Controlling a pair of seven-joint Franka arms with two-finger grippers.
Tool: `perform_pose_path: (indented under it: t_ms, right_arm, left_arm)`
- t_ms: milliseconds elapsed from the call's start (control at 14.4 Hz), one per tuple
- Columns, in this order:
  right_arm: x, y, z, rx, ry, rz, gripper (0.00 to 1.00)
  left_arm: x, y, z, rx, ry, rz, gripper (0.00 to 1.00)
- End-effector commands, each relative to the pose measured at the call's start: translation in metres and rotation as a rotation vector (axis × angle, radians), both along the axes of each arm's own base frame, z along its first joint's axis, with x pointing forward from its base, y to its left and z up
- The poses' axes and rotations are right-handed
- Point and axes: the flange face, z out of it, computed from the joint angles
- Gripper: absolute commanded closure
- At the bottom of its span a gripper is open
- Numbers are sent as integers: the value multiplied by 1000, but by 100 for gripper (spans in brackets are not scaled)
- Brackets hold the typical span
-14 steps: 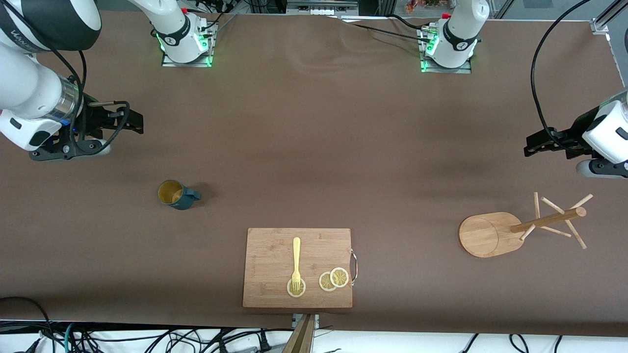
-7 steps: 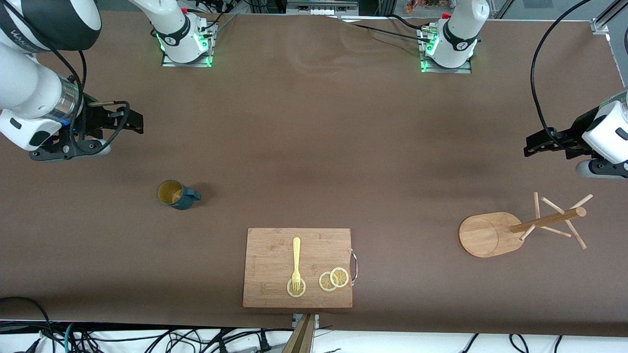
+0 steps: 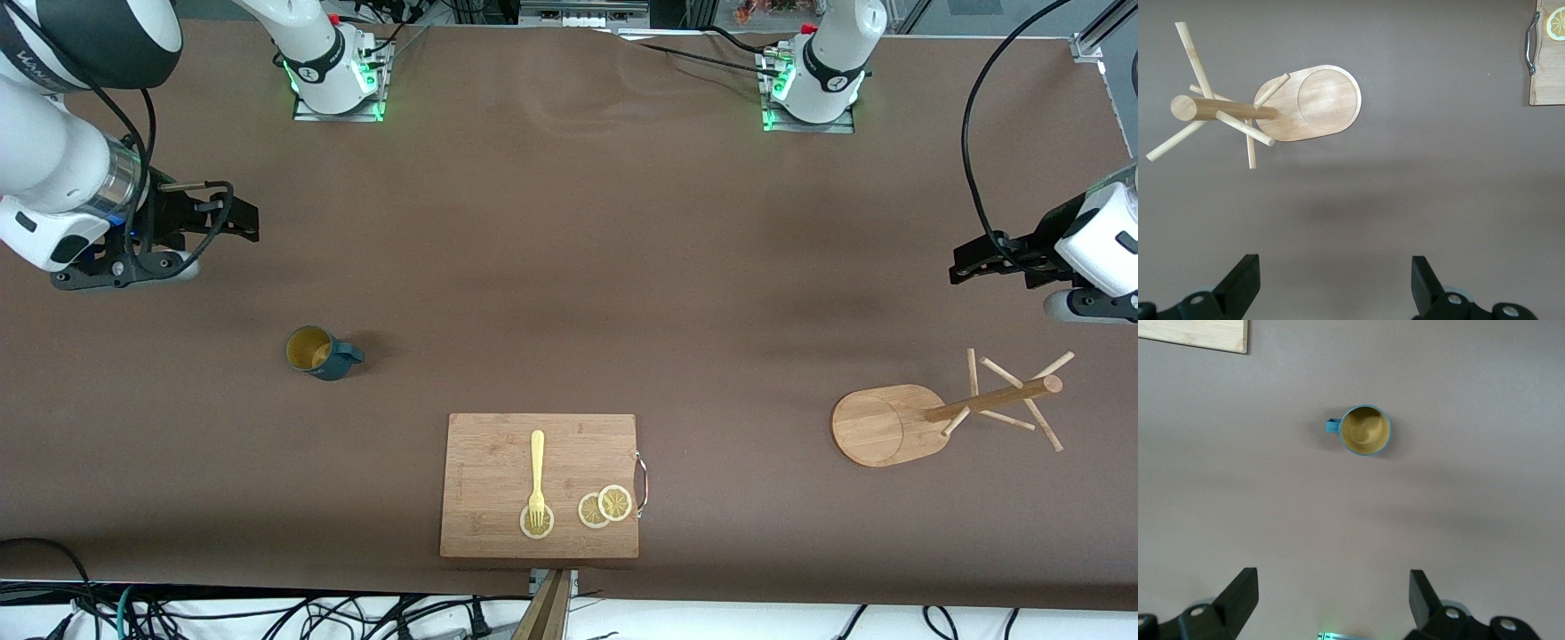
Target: Pass cup and hang on rack
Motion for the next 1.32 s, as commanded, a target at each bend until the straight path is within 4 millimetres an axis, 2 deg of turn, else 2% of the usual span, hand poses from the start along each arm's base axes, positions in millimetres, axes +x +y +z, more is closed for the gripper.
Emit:
perform_pose_path:
  t_ms: [0, 487, 835, 974, 1252]
  right_arm:
    - [-3, 1, 6, -21, -1, -4, 0]
    - [-2, 1, -6, -25, 7, 0, 0]
    - [2, -3, -11, -17, -15, 28, 0]
    - [2, -9, -26, -18, -9, 27, 0]
    - [1, -40, -79, -16, -42, 12, 0]
  left_arm:
    - [3, 1, 6, -16, -2, 1, 0]
    - [11, 2, 0, -19, -1, 8, 0]
    - [12, 0, 4, -16, -10, 1, 0]
    - [12, 2, 4, -15, -8, 4, 0]
    - [14, 1, 0, -16, -5, 3, 0]
